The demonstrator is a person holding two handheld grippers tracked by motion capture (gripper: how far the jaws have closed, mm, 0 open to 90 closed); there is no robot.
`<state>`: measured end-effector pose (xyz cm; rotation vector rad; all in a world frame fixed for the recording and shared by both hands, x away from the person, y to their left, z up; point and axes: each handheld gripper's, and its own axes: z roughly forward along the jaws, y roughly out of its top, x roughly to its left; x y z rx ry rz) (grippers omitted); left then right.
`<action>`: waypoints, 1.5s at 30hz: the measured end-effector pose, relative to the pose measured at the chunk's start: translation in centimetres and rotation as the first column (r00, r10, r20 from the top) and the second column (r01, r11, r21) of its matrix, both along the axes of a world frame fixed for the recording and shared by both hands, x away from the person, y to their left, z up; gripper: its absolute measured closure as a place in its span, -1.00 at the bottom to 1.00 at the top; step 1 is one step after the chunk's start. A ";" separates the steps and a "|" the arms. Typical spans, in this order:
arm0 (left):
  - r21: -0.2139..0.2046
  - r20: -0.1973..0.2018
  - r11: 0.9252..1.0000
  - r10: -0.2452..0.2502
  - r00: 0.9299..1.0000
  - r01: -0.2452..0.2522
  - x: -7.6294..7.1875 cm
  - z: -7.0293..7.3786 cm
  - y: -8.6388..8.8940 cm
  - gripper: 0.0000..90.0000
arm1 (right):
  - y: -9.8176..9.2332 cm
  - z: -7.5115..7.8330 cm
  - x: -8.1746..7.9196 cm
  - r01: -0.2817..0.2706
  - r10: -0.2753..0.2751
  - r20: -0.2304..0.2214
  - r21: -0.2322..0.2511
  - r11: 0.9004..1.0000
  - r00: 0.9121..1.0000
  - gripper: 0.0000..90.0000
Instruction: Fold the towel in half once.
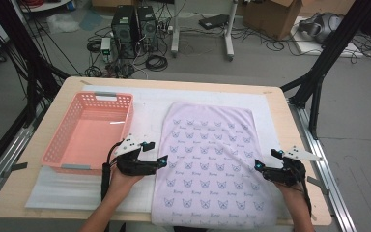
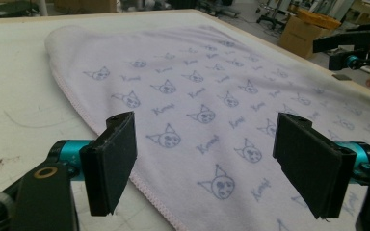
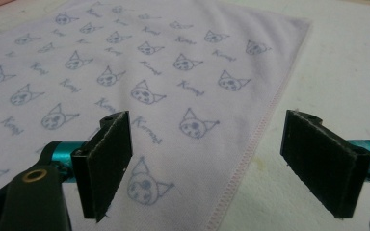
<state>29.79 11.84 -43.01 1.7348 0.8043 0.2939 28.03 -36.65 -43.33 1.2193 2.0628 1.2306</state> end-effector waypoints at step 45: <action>0.170 -0.180 0.950 0.291 0.940 -0.262 11.7 -1.3 -3.1 -0.29 | 0.2 -0.6 11.4 0.087 -0.106 -0.227 -0.094 0.992 0.968 -0.18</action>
